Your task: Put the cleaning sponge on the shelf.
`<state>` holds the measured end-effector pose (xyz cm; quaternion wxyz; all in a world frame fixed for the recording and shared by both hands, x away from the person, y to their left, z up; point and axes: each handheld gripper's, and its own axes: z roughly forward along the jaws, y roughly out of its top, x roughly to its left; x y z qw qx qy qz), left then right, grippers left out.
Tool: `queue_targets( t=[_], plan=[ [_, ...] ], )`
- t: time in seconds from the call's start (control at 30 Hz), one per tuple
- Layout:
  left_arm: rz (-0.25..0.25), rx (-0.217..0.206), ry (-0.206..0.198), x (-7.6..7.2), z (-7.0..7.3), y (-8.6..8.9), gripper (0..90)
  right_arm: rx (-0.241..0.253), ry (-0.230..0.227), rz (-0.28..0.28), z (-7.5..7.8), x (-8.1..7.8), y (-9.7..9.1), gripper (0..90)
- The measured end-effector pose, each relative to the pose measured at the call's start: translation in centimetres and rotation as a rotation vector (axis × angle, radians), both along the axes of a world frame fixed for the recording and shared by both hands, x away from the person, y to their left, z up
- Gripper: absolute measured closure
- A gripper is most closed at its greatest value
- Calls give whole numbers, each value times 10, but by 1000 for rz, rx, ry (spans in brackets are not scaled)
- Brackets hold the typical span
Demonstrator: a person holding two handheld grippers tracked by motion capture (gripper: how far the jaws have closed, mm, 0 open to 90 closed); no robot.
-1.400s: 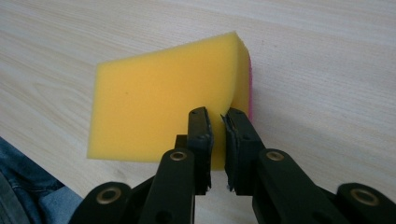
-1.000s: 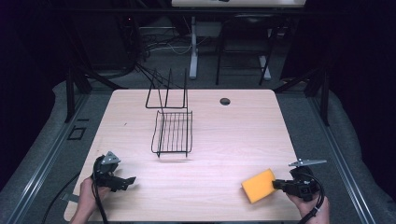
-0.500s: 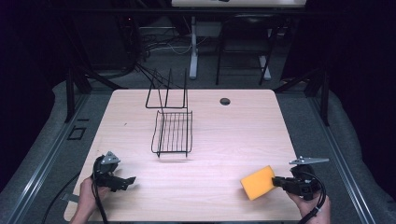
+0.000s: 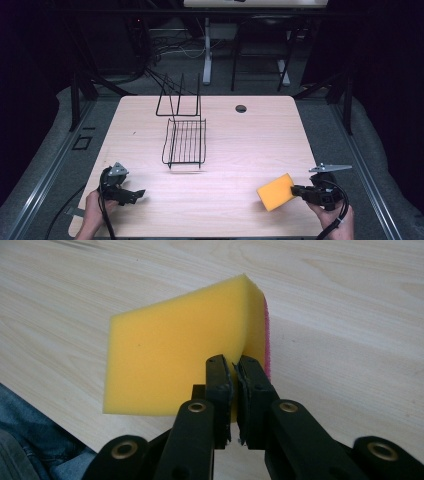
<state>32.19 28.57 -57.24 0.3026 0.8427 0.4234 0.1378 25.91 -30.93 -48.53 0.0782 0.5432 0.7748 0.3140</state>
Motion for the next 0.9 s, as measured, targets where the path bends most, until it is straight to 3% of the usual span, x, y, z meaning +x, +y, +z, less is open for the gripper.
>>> queue_targets(
  t=[0.33,0.9],
  plan=[
    [-2,-2,6,0,0,0,1,-7,-28,17,13,6,8,851],
    [-2,-4,7,0,0,0,1,-53,-60,80,35,27,39,849]
  ],
)
